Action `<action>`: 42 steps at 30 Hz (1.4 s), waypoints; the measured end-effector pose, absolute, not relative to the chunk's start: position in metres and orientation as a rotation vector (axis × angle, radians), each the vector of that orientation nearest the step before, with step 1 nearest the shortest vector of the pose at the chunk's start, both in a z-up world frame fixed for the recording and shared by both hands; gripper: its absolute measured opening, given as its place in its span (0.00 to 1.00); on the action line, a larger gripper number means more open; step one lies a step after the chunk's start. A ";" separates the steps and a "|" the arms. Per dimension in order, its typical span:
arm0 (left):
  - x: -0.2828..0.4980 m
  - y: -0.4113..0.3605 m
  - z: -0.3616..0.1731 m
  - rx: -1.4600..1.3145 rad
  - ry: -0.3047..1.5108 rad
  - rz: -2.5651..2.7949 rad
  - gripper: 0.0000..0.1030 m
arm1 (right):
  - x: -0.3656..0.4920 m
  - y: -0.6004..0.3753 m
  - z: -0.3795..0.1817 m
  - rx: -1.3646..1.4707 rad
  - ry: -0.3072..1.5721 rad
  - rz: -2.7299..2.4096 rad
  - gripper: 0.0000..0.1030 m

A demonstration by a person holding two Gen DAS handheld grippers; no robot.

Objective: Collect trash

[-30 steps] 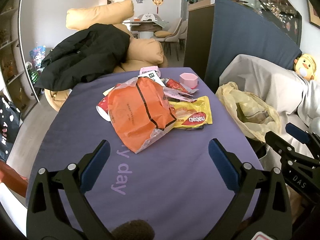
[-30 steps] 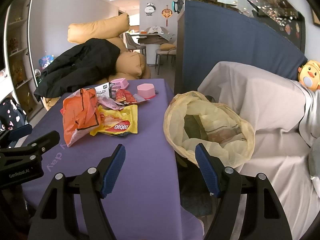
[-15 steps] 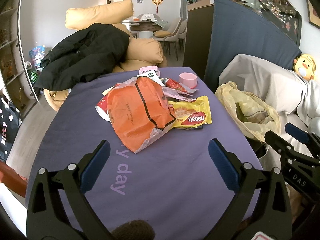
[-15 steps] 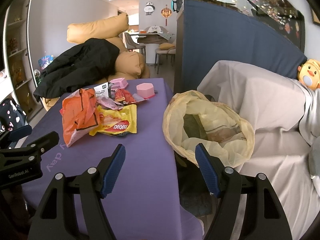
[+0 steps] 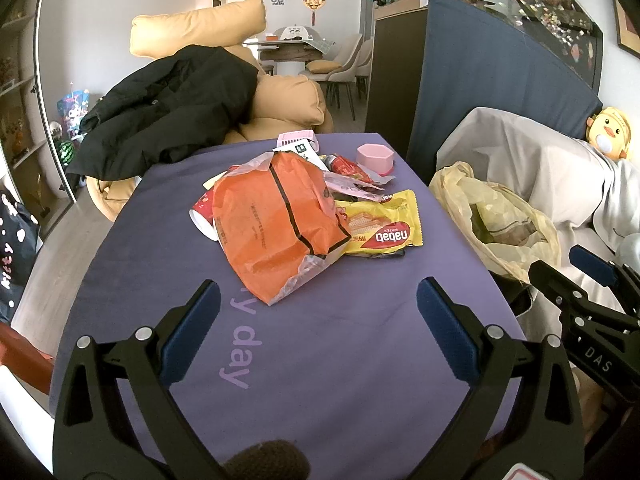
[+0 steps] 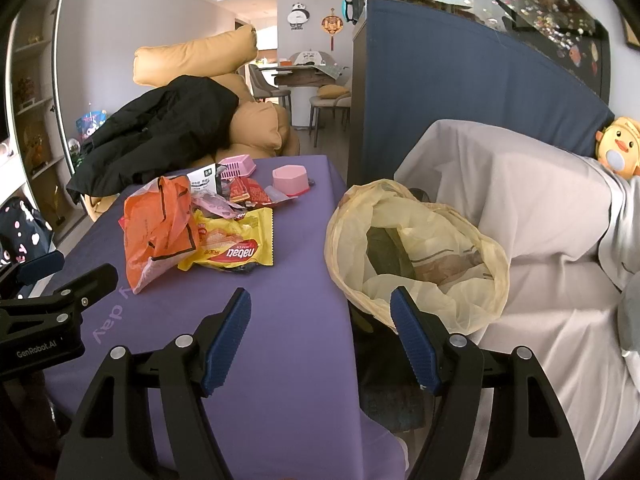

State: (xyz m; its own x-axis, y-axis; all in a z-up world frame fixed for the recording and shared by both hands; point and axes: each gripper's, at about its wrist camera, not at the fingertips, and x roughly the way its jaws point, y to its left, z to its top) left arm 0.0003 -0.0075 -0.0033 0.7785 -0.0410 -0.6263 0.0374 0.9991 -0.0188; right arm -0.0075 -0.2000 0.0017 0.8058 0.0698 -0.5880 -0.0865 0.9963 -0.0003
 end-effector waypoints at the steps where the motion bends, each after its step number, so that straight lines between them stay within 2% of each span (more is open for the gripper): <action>1: 0.001 -0.006 -0.003 -0.005 0.677 -0.042 0.91 | -0.007 -0.200 0.002 -0.028 0.628 0.084 0.66; 32: 0.001 -0.007 -0.003 -0.010 0.683 -0.046 0.91 | -0.007 -0.202 0.001 -0.024 0.633 0.084 0.66; 42: 0.017 0.001 -0.004 -0.087 0.720 -0.064 0.91 | 0.006 -0.216 0.003 -0.027 0.619 0.062 0.66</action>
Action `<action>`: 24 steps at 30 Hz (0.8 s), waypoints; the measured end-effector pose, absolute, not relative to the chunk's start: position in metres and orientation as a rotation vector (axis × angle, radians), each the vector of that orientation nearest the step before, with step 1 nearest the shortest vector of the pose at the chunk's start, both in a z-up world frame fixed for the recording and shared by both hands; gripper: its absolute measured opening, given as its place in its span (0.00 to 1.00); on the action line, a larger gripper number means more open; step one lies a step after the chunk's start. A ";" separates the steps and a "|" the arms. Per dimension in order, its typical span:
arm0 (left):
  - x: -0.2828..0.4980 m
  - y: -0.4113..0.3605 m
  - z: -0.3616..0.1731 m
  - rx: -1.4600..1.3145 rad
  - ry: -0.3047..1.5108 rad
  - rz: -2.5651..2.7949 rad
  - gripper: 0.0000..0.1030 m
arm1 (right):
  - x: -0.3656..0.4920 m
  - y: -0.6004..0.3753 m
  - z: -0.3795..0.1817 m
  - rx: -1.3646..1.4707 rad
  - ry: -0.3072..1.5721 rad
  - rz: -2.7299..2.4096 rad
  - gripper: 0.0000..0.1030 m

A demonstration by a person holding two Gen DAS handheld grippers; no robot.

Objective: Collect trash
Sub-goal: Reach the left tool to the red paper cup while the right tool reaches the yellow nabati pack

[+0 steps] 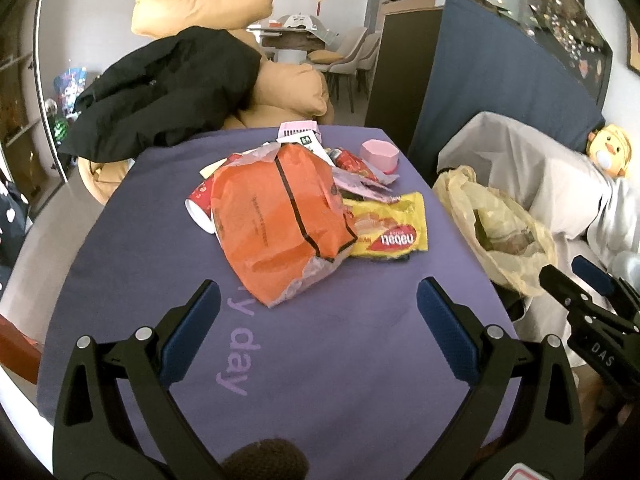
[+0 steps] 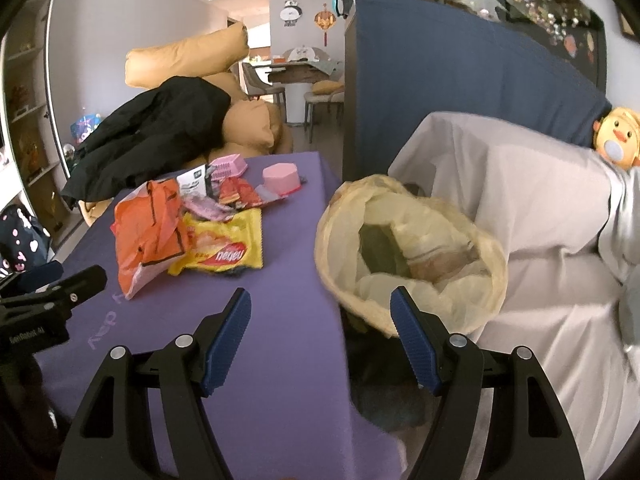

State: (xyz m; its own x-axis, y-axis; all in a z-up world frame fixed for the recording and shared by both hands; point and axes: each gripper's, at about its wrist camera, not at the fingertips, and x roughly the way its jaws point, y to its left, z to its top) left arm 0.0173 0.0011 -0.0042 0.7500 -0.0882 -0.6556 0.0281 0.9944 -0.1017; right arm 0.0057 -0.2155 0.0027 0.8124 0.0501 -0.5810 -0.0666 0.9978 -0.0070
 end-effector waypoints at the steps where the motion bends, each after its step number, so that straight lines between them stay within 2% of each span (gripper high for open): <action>1: 0.021 0.006 -0.004 -0.095 0.715 -0.064 0.91 | 0.010 -0.216 0.004 -0.039 0.604 0.053 0.66; 6: 0.050 0.025 -0.009 -0.093 0.687 -0.090 0.91 | 0.043 -0.217 0.004 -0.063 0.602 0.080 0.66; 12: 0.087 0.066 -0.022 -0.210 0.707 -0.153 0.91 | 0.096 -0.193 -0.017 -0.098 0.693 0.217 0.66; 15: 0.100 0.081 -0.028 -0.181 0.696 -0.084 0.91 | 0.118 -0.180 -0.021 -0.105 0.709 0.266 0.66; 20: 0.126 0.101 -0.050 -0.233 0.765 -0.049 0.91 | 0.151 -0.161 -0.031 -0.096 0.741 0.350 0.66; 24: 0.140 0.109 -0.064 -0.310 0.801 -0.031 0.91 | 0.179 -0.147 -0.050 -0.073 0.847 0.410 0.65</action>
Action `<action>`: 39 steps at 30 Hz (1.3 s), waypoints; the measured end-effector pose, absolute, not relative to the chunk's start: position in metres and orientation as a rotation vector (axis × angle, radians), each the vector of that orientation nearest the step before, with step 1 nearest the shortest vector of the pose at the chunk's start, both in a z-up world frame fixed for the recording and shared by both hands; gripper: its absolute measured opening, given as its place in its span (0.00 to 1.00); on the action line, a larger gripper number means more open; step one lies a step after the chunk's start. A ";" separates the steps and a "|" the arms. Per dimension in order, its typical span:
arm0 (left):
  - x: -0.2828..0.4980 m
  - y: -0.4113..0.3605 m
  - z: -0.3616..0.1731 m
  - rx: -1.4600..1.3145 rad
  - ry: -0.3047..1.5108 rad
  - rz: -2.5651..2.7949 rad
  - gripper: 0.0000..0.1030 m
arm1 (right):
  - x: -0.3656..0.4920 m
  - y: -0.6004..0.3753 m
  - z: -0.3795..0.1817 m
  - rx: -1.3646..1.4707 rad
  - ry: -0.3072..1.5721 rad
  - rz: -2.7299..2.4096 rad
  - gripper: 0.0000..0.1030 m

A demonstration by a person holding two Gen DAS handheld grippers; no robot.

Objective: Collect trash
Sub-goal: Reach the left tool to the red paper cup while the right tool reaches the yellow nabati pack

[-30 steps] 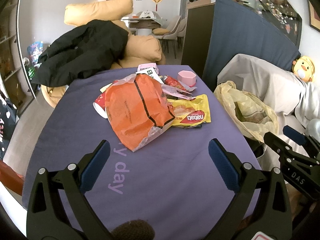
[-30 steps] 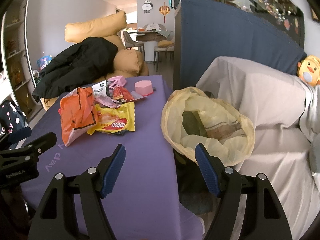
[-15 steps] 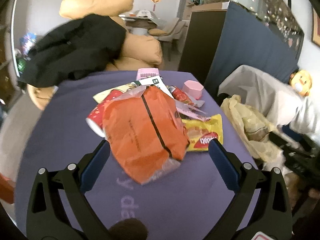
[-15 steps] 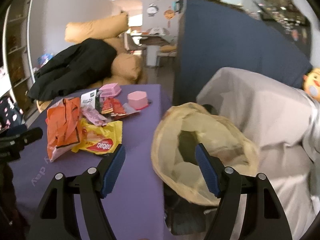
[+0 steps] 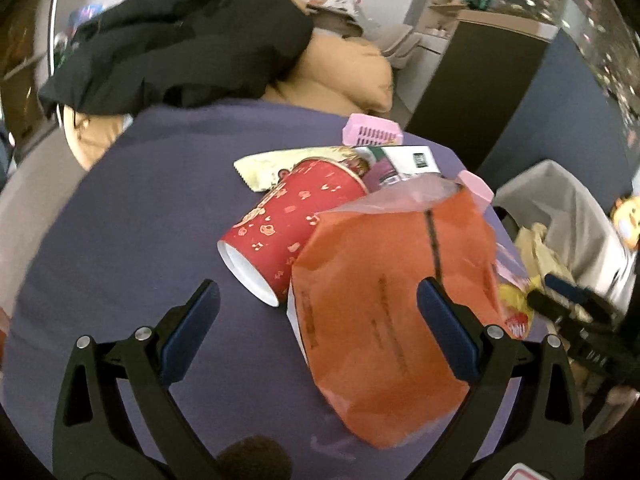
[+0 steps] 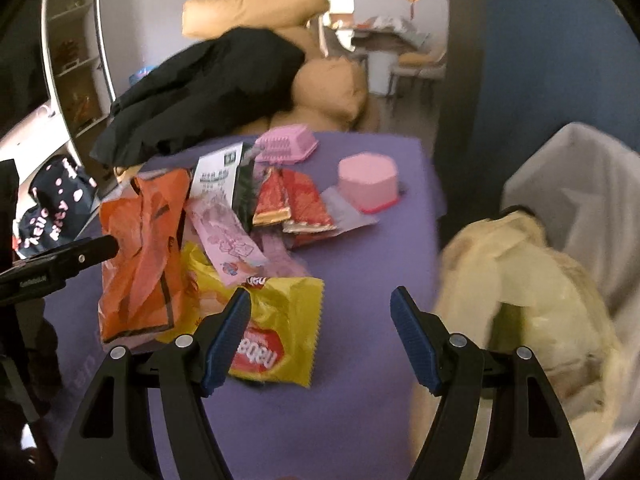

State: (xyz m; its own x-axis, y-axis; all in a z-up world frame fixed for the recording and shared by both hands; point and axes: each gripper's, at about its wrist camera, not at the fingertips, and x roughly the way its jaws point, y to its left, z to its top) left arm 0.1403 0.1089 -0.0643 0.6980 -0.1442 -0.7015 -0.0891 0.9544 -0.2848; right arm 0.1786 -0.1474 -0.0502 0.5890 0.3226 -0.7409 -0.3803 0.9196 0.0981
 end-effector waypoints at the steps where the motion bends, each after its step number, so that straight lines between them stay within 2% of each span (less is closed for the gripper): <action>1: 0.142 0.109 -0.066 -0.308 0.808 -0.022 0.89 | 0.183 -0.147 -0.055 -0.061 0.873 0.419 0.57; 2: 0.145 0.109 -0.068 -0.303 0.815 -0.017 0.85 | 0.187 -0.146 -0.059 -0.041 0.898 0.438 0.53; 4: 0.148 0.111 -0.069 -0.296 0.826 -0.024 0.83 | 0.191 -0.146 -0.068 -0.003 0.934 0.473 0.43; 6: 0.149 0.114 -0.071 -0.310 0.831 -0.020 0.82 | 0.188 -0.146 -0.069 -0.007 0.930 0.478 0.38; 8: 0.151 0.118 -0.074 -0.345 0.850 -0.034 0.76 | 0.187 -0.144 -0.068 -0.027 0.935 0.481 0.34; 10: 0.152 0.118 -0.078 -0.376 0.880 -0.066 0.70 | 0.183 -0.144 -0.065 -0.040 0.938 0.485 0.20; 13: 0.149 0.115 -0.079 -0.374 0.882 -0.071 0.65 | 0.179 -0.151 -0.060 -0.054 0.926 0.475 0.18; 15: 0.149 0.113 -0.077 -0.367 0.879 -0.079 0.58 | 0.178 -0.157 -0.054 -0.063 0.919 0.457 0.18; 17: 0.149 0.111 -0.076 -0.362 0.882 -0.090 0.41 | 0.178 -0.163 -0.049 -0.062 0.907 0.442 0.16; 19: 0.149 0.110 -0.073 -0.354 0.874 -0.091 0.29 | 0.177 -0.166 -0.044 -0.059 0.898 0.428 0.16; 25: 0.152 0.120 -0.054 -0.383 0.814 -0.105 0.10 | 0.170 -0.171 -0.017 -0.080 0.821 0.412 0.16; 31: 0.145 0.127 -0.034 -0.376 0.742 -0.102 0.05 | 0.170 -0.179 0.005 -0.077 0.766 0.403 0.15; 39: 0.134 0.119 -0.003 -0.286 0.634 -0.084 0.05 | 0.165 -0.185 0.032 -0.048 0.697 0.412 0.12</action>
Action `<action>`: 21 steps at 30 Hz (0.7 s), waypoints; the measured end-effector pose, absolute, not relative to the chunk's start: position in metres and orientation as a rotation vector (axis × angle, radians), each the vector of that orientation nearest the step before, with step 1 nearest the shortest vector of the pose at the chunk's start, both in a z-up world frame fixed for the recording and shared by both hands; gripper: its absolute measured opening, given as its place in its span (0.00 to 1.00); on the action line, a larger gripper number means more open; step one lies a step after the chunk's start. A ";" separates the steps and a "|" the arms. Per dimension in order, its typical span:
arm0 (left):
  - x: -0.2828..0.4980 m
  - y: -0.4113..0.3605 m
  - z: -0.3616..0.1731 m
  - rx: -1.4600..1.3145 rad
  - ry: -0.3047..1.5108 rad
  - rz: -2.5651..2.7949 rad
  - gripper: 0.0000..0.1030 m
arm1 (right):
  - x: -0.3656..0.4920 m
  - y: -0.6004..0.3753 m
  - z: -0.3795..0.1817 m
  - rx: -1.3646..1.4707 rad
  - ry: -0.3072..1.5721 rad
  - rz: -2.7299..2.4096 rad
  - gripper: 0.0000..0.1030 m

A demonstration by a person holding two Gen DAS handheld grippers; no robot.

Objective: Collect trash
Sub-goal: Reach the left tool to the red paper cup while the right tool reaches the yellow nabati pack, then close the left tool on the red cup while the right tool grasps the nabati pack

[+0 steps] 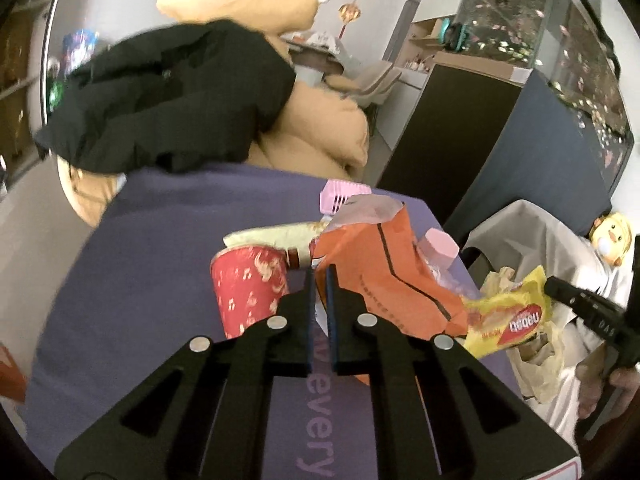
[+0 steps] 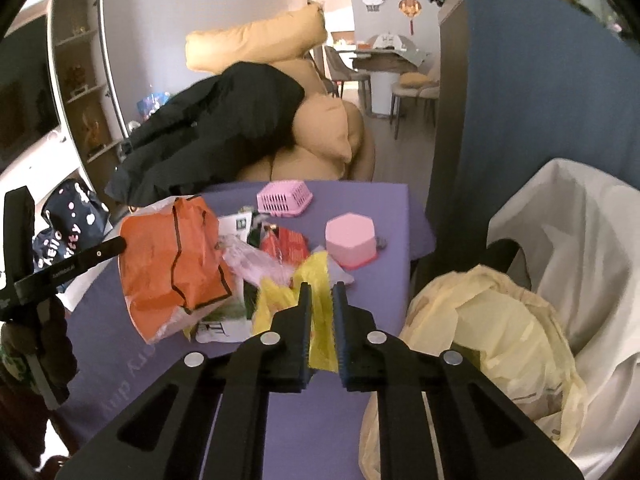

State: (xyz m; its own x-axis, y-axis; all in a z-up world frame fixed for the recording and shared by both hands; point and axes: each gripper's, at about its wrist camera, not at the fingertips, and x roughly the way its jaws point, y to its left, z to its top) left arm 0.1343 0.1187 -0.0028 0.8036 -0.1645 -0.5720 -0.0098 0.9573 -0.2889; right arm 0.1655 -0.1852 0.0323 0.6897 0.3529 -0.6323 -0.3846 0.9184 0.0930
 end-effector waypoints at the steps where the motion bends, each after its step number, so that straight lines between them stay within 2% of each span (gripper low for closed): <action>1: 0.131 0.117 -0.002 -0.280 0.629 -0.086 0.05 | 0.164 -0.185 0.034 -0.050 0.691 0.415 0.12; 3: 0.132 0.118 -0.004 -0.283 0.632 -0.098 0.06 | 0.162 -0.183 0.034 -0.057 0.693 0.421 0.12; 5: 0.132 0.120 -0.008 -0.298 0.635 -0.124 0.17 | 0.161 -0.181 0.029 -0.066 0.705 0.425 0.12; 6: 0.132 0.122 -0.012 -0.303 0.635 -0.136 0.31 | 0.161 -0.180 0.025 -0.070 0.715 0.426 0.12; 7: 0.131 0.123 -0.015 -0.305 0.630 -0.138 0.38 | 0.160 -0.180 0.020 -0.071 0.728 0.427 0.12; 10: 0.131 0.133 -0.022 -0.308 0.622 -0.133 0.40 | 0.158 -0.180 0.008 -0.064 0.759 0.437 0.12; 16: 0.133 0.173 -0.030 -0.357 0.607 -0.053 0.52 | 0.161 -0.200 0.003 -0.015 0.743 0.405 0.12; 21: 0.164 0.197 -0.055 -0.372 0.718 0.042 0.53 | 0.163 -0.209 0.001 -0.010 0.738 0.387 0.12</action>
State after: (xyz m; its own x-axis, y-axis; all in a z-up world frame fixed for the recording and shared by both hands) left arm 0.1642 0.1970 -0.0551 0.7549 -0.0892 -0.6498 -0.1641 0.9335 -0.3188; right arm 0.1627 -0.2088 0.0008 0.6724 0.3403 -0.6573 -0.3471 0.9293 0.1259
